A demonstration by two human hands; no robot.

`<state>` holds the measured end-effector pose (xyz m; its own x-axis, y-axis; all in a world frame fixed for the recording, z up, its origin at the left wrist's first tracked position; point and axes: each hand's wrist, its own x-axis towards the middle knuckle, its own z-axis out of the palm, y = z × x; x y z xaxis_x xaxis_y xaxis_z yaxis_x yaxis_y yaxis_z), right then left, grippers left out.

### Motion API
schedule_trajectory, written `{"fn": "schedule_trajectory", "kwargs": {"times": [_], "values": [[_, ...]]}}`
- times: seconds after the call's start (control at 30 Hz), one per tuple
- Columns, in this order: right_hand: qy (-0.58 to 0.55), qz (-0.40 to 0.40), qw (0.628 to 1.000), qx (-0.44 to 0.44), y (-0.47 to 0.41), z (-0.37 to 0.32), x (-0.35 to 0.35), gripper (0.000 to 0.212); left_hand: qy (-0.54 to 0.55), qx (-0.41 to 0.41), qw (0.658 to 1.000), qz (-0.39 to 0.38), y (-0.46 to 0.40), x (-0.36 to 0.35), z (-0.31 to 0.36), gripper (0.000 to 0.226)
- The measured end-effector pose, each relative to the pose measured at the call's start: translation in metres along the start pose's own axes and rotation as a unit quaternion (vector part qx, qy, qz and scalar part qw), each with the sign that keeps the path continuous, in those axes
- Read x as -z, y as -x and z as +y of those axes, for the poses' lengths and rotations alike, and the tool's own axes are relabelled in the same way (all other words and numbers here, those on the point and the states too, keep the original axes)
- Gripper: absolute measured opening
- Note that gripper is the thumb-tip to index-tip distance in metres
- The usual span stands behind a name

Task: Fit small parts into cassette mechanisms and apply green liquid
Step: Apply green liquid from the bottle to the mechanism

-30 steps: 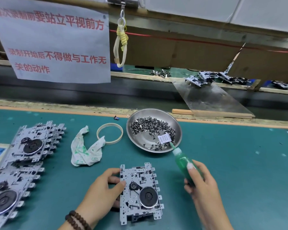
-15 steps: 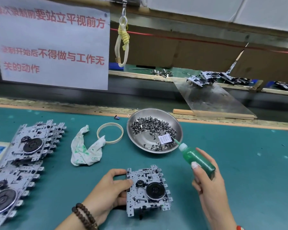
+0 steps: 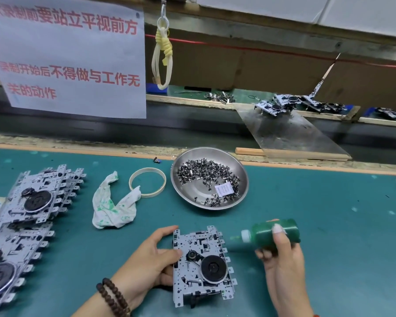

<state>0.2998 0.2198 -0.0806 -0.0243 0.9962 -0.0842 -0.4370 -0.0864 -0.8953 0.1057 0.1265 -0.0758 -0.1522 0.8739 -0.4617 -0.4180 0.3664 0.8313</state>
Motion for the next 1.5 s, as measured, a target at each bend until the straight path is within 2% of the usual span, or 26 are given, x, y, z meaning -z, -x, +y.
{"fn": "schedule_trajectory", "kwargs": {"times": [0.13, 0.23, 0.5, 0.77, 0.9, 1.03, 1.17, 1.3, 1.5], "values": [[0.006, 0.016, 0.999, 0.046, 0.000, 0.000, -0.009, 0.019, 0.003, 0.004, 1.000, 0.004, -0.001, 0.000, -0.001, 0.043], [-0.013, 0.023, 0.999, 0.043, -0.001, 0.001, -0.013, 0.021, 0.004, 0.003, 1.000, 0.004, 0.000, 0.000, -0.002, 0.042], [0.050, 0.033, 0.995, 0.075, -0.001, 0.011, -0.011, 0.032, -0.008, -0.009, 1.000, 0.015, 0.005, -0.001, -0.005, 0.041], [0.066, 0.043, 0.991, 0.105, -0.002, 0.014, -0.010, 0.031, -0.052, -0.031, 0.998, 0.025, 0.008, -0.006, -0.009, 0.046], [0.102, 0.049, 0.984, 0.134, 0.001, 0.013, -0.010, 0.040, -0.053, -0.032, 0.998, 0.029, 0.007, -0.009, -0.011, 0.047], [0.142, 0.046, 0.976, 0.162, 0.004, 0.013, -0.010, 0.048, -0.061, -0.037, 0.997, 0.032, 0.005, -0.011, -0.010, 0.039], [0.162, 0.039, 0.970, 0.177, 0.007, 0.012, -0.009, 0.046, -0.066, -0.024, 0.997, 0.027, 0.006, -0.011, -0.010, 0.026], [0.172, 0.038, 0.968, 0.178, 0.006, 0.012, -0.008, 0.045, -0.063, -0.024, 0.997, 0.031, 0.005, -0.013, -0.010, 0.025], [0.183, 0.035, 0.967, 0.176, 0.007, 0.017, -0.006, 0.055, -0.065, -0.026, 0.997, 0.033, 0.007, -0.014, -0.008, 0.025]]}}
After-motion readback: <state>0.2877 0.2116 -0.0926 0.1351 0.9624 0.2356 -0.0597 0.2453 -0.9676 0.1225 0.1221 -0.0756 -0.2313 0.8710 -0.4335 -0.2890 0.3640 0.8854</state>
